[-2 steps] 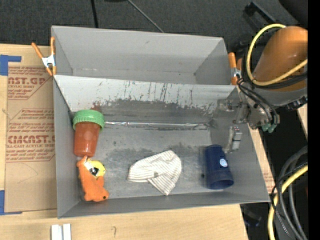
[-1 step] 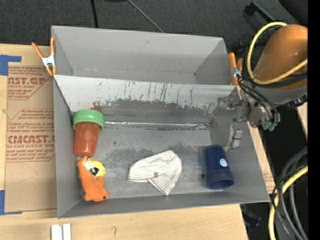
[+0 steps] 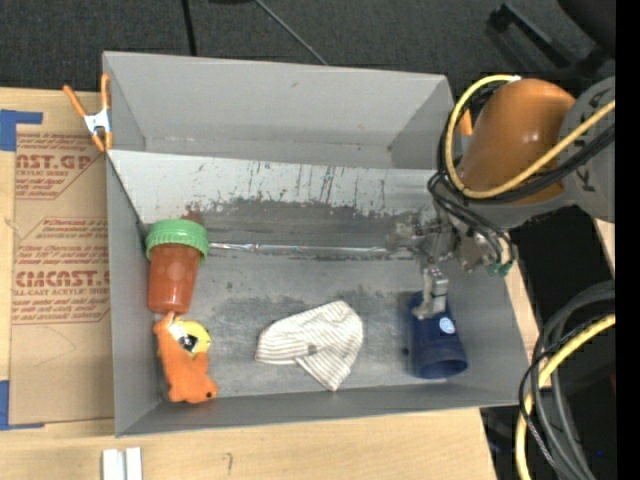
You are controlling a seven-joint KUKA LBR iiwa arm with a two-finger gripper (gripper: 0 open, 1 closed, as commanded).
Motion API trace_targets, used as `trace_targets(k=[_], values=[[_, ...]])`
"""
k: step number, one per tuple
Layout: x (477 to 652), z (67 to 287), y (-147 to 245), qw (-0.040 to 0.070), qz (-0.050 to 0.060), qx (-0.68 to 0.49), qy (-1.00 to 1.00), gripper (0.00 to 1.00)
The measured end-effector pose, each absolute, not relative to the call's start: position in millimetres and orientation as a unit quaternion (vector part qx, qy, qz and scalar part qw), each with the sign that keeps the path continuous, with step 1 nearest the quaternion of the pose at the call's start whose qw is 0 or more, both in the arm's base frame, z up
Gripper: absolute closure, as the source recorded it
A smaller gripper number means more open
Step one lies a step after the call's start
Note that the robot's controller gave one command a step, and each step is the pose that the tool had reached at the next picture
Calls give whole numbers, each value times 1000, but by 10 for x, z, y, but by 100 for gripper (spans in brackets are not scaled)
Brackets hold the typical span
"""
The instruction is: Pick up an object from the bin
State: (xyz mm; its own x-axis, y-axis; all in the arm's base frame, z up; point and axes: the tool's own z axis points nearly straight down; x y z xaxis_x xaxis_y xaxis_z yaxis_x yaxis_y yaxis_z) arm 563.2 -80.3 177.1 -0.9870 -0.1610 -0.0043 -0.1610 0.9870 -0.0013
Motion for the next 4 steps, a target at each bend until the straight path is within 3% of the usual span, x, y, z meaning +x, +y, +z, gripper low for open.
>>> trace_targets(k=[1,2,3,4], values=[[5626,1606,-387,1,0,-221,975,0],[5466,1408,71,0,1,-252,968,0],[5445,740,130,2,0,-331,944,0],[5356,701,313,1,1,-287,958,100]])
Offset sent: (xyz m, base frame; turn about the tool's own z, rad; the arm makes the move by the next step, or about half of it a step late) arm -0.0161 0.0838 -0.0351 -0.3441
